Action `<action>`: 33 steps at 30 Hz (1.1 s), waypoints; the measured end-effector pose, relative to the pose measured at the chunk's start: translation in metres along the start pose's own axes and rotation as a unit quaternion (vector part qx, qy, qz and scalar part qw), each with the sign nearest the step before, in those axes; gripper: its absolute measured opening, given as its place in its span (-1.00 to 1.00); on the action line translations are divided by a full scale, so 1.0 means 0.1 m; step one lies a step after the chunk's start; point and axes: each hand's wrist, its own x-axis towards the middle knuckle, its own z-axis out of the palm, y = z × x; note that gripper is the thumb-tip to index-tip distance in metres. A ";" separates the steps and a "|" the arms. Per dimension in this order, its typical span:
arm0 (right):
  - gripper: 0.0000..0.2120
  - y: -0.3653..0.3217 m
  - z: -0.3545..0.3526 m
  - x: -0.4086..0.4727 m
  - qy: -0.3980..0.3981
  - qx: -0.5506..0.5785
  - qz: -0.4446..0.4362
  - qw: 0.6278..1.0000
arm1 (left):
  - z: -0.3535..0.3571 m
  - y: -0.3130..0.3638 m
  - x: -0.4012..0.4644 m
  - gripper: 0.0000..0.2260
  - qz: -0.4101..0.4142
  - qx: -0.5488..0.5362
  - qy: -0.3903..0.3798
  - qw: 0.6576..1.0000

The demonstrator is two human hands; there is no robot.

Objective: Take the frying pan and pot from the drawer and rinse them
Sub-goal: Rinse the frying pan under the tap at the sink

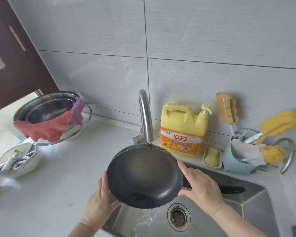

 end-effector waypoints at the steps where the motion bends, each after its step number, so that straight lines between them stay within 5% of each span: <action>1: 0.40 0.04 -0.02 -0.04 0.002 0.002 0.006 1.000 | 0.02 0.06 0.02 -0.08 0.007 0.004 0.000 1.000; 8: 0.40 0.36 -0.33 -0.42 0.064 -0.008 0.021 0.998 | 0.24 0.48 0.19 -0.07 0.062 0.003 -0.004 0.998; 15: 0.39 0.46 -0.75 -0.65 0.160 -0.061 0.024 0.985 | 0.15 0.93 0.47 -0.17 0.145 -0.007 0.080 0.986; 19: 0.15 0.41 -0.94 -0.67 0.237 -0.103 -0.028 0.966 | -0.13 1.12 0.67 -0.17 0.180 -0.032 0.141 0.973; 23: -0.19 0.38 -1.18 -0.61 0.322 -0.164 -0.059 0.931 | -0.43 1.23 0.83 0.15 0.217 -0.001 0.215 0.952; 26: -0.28 0.32 -1.40 -0.58 0.387 -0.196 -0.089 0.897 | -0.58 1.25 0.92 0.08 0.239 0.030 0.288 0.927; 30: -0.21 0.21 -1.59 -0.54 0.403 -0.192 -0.107 0.889 | -0.75 1.34 0.96 0.06 0.247 0.014 0.290 0.924; 33: -0.02 0.16 -1.59 -0.56 0.325 -0.153 -0.055 0.932 | -0.72 1.35 0.92 -0.02 0.219 -0.055 0.210 0.951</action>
